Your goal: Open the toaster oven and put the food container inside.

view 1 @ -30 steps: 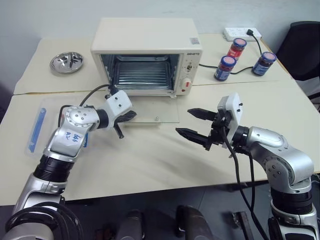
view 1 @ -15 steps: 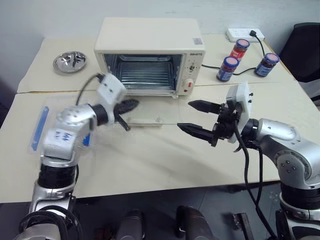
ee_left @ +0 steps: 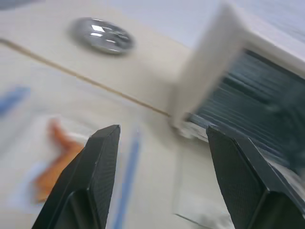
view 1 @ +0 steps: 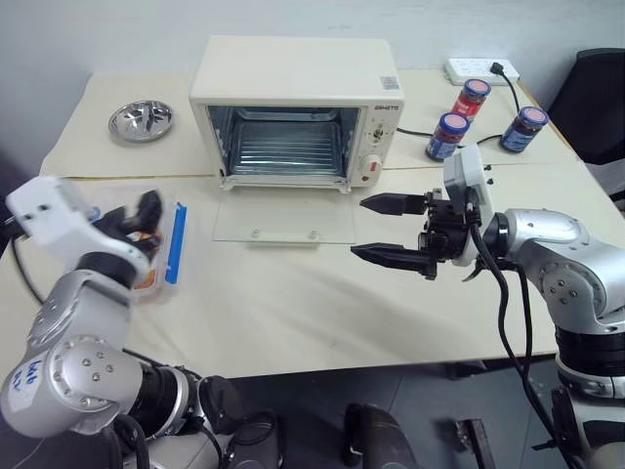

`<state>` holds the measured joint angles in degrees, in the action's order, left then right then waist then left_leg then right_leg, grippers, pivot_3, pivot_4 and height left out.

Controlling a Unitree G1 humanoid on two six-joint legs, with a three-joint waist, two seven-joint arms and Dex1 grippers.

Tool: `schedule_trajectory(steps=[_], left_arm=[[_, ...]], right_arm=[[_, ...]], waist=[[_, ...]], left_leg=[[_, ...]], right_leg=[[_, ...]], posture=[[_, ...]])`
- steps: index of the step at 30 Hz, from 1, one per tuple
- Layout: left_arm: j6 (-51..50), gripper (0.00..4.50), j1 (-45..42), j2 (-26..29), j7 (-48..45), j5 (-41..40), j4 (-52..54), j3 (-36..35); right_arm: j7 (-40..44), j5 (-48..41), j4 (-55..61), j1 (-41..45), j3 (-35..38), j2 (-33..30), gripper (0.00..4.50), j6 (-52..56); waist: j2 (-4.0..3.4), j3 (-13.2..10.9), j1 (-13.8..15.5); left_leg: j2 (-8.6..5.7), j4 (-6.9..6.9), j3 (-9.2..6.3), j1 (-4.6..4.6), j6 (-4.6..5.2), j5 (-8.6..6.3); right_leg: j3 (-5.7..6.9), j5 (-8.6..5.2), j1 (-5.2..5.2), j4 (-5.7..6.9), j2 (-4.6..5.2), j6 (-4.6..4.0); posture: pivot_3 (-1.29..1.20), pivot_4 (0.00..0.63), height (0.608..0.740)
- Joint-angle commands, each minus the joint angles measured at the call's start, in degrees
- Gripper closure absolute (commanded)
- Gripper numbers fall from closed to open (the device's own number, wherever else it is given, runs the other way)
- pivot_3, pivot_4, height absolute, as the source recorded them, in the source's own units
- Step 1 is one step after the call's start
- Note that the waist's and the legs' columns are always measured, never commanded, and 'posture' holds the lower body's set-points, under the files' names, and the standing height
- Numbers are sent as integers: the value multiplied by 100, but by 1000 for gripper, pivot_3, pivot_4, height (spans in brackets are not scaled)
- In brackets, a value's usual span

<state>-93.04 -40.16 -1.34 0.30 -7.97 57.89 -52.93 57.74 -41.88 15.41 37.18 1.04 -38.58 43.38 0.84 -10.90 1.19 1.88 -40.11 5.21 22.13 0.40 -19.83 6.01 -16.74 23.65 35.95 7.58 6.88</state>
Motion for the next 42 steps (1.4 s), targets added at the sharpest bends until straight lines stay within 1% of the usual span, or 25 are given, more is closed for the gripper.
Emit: schedule_trajectory(steps=[1, 3, 5, 9, 14, 17, 19, 20, 22, 24, 27, 29, 32, 37, 42], left_arm=[[54, 1447, -175, -8, 555, -19, 211, -666], [54, 1447, -154, 24, 888, -68, 211, -845], [54, 1447, -93, 17, 1295, 7, 211, -836], [54, 1447, 241, -184, 2010, -815, 211, -993], [170, 1447, 443, -255, 3314, -3083, 211, -1590], [807, 1447, 1272, -456, 4522, -4841, 211, -1657], [1610, 1447, 2033, -515, 5541, -6119, 211, -1338], [2098, 1447, 2373, -408, 5979, -6694, 211, -1114], [3010, 1447, 2946, -46, 6714, -7615, 211, -622], [3792, 1447, 3436, 323, 7342, -8256, 211, -130], [4786, 1447, 4004, 811, 7975, -8711, 211, 479], [5329, 1447, 4267, 1123, 8163, -8813, 211, 797], [5972, 1447, 4501, 1369, 8410, -8815, 13, 1311], [6728, 1447, 4501, 1809, 8404, -8719, -489, 1843], [7174, 1447, 4355, 2228, 8287, -8688, -1050, 2100]], right_arm=[[193, 139, -185, 267, -174, 141, 0, -280], [262, 177, -276, 353, -256, 216, 0, -320], [305, 177, -322, 397, -299, 264, 0, -332], [310, 203, -328, 398, -335, 322, 0, -327], [203, 154, -155, 253, -309, 377, 0, -209], [151, 136, -55, 168, -294, 375, 0, -165], [110, 122, -27, 140, -281, 379, 0, -130], [91, 120, -18, 123, -278, 382, 0, -117], [79, 129, -26, 102, -281, 393, 0, -107], [75, 162, -56, 105, -311, 416, 0, -116], [73, 191, -85, 122, -354, 454, 0, -129], [71, 171, -88, 144, -351, 485, 0, -115], [40, 166, -89, 160, -359, 549, 0, -113], [-5, 165, -44, 122, -342, 581, 0, -113], [-135, 117, 122, -30, -269, 559, 0, -84]], waist=[[1, 0, 0], [1, 0, 9], [3, 1, 24], [5, 2, 16], [6, 3, 12], [6, 3, 1], [7, 3, -15], [7, 4, -20], [8, 4, -9], [8, 4, 12], [8, 5, 16], [8, 5, 8], [7, 5, 1], [7, 5, 0], [7, 5, 7]], left_leg=[[0, 0, 0, 0, 0, 0], [0, 2, -1, 1, 0, -1], [0, 3, -3, 3, -1, -1], [-2, 2, -7, 2, 0, -2], [2, 2, -31, -1, -1, -2], [20, 5, -35, -3, 0, -4], [21, 6, -33, -4, 3, -9], [24, 6, -34, -4, 4, -10], [26, 4, -35, -7, 4, -9], [25, -2, -36, -15, 2, -5], [15, 0, -32, -44, 5, -5], [13, 7, -28, -69, 9, -10], [9, 13, -19, -78, 7, -13], [1, 15, -12, -80, 6, -14], [3, 18, -9, -80, 7, -16]], right_leg=[[0, 0, 0, -1, 1, 0], [1, 0, 2, -1, 1, 0], [5, 0, 1, -1, 3, 0], [1, 1, 1, 0, 9, 1], [-2, 1, 1, 1, 8, 0], [-5, 1, 0, 1, 17, 1], [-8, 2, 1, 1, 18, 1], [-8, 2, 1, -1, 19, 1], [-11, 1, -1, 1, 19, 0], [-15, 2, -11, 2, 17, -6], [-18, 1, -36, -8, 25, -8], [-20, -1, -60, -23, 25, -13], [-21, -3, -66, -32, 17, -16], [-21, -4, -66, -36, 8, -18], [-20, -4, -66, -39, 6, -18]], posture=[[0, 150, 740], [0, 150, 740], [0, 150, 740], [0, 150, 740], [0, 150, 740], [0, 150, 740], [0, 150, 740], [0, 150, 740], [0, 150, 740], [0, 150, 740], [0, 150, 740], [0, 150, 740], [0, 150, 740], [0, 150, 740], [0, 150, 740]])
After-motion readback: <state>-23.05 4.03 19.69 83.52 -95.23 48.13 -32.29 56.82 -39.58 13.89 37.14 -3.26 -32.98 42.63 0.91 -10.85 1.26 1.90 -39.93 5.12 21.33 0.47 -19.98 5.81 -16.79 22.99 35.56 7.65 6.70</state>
